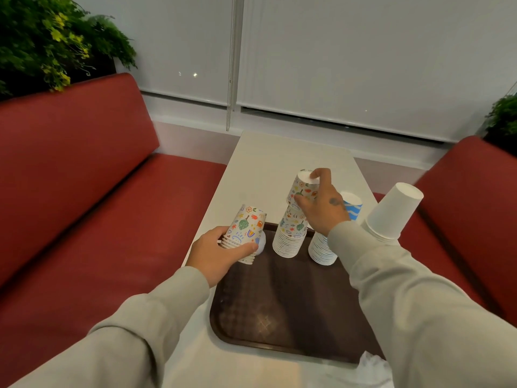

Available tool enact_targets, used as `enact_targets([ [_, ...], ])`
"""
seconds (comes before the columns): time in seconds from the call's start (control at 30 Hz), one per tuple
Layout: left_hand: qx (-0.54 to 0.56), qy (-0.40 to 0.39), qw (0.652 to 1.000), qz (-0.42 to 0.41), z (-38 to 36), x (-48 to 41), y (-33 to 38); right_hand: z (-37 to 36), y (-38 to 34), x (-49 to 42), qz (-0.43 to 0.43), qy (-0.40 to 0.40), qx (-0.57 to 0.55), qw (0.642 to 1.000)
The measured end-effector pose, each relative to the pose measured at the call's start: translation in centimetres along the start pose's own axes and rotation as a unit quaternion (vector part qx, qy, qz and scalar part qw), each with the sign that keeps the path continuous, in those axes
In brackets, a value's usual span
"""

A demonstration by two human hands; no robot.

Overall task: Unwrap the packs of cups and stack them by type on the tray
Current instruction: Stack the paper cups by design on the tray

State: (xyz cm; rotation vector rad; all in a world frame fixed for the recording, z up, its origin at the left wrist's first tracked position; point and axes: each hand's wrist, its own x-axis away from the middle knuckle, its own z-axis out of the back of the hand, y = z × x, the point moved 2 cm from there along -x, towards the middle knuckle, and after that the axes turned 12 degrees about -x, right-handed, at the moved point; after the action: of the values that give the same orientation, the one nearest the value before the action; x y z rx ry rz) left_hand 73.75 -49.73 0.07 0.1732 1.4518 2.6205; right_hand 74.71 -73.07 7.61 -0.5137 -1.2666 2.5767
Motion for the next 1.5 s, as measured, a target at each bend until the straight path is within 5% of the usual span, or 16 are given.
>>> enact_targets([
  [0.37, 0.012, 0.003, 1.0, -0.007, -0.2, -0.6, -0.6, -2.6, 3.7, 1.6, -0.058, -0.064, 0.094, 0.992],
  [0.57, 0.011, 0.002, 1.0, -0.021, -0.2, -0.2, 0.2, -1.7, 0.9, 2.1, 0.027, 0.002, 0.061, 0.998],
  [0.9, 0.005, 0.01, 0.999, -0.05, 0.5, 1.3, 2.5, -3.0, -2.5, 4.3, -0.053, -0.207, -0.12, 0.97],
  [1.5, -0.031, 0.0, 0.999, -0.018, 1.2, 1.6, 1.7, 1.2, -3.9, 2.2, -0.004, -0.005, -0.12, 0.993],
])
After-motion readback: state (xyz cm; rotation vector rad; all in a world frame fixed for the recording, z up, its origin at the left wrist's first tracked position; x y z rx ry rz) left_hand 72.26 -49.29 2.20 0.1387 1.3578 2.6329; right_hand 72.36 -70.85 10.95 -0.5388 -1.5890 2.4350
